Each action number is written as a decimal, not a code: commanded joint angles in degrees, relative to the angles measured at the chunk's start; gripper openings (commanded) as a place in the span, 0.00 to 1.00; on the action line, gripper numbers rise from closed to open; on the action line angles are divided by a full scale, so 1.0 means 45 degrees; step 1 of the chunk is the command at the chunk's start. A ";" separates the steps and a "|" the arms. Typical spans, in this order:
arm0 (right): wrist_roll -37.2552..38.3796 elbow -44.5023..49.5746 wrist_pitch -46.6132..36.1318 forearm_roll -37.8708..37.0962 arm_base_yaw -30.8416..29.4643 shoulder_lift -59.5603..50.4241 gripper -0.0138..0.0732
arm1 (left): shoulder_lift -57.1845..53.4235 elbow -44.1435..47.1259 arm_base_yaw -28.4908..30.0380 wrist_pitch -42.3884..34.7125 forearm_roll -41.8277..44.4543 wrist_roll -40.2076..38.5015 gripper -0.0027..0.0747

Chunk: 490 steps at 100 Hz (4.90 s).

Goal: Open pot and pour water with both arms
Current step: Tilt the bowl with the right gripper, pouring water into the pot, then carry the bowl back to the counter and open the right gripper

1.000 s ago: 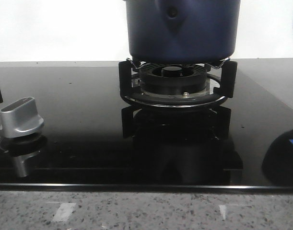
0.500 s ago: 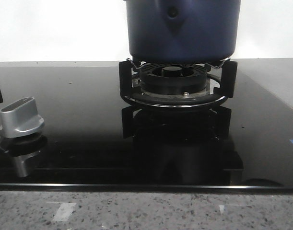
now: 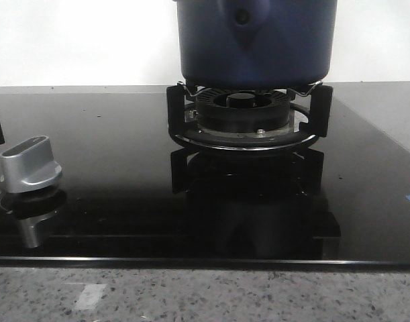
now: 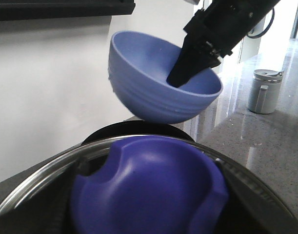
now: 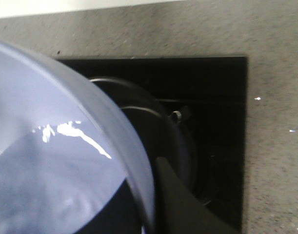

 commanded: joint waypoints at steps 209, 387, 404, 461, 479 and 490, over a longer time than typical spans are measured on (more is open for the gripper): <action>0.1789 0.0865 -0.4742 -1.6927 0.4962 0.0150 0.11 | -0.0179 -0.0430 -0.0093 -0.0879 -0.1056 -0.0003 0.47; 0.2717 0.0841 -0.2771 -1.0187 0.2929 -0.0333 0.11 | -0.0179 -0.0430 -0.0093 -0.0853 -0.1056 -0.0003 0.47; 0.2656 0.0841 -0.2743 -0.7112 0.0136 -0.1545 0.10 | -0.0179 -0.0430 -0.0093 -0.0834 -0.1056 -0.0003 0.47; 0.1723 0.8793 -0.3416 -0.2944 -0.5376 -0.3538 0.10 | 0.0675 -0.0430 -0.0093 -0.0090 -0.1898 -0.0003 0.47; 0.1723 1.0183 -0.3713 -0.2923 -0.5376 -0.3625 0.10 | 0.0921 -0.0430 -0.0093 0.0132 -0.1916 0.0029 0.47; 0.1723 1.0454 -0.3742 -0.2946 -0.5376 -0.3625 0.11 | 0.1107 -0.0430 -0.0294 0.0432 -0.2274 0.0780 0.47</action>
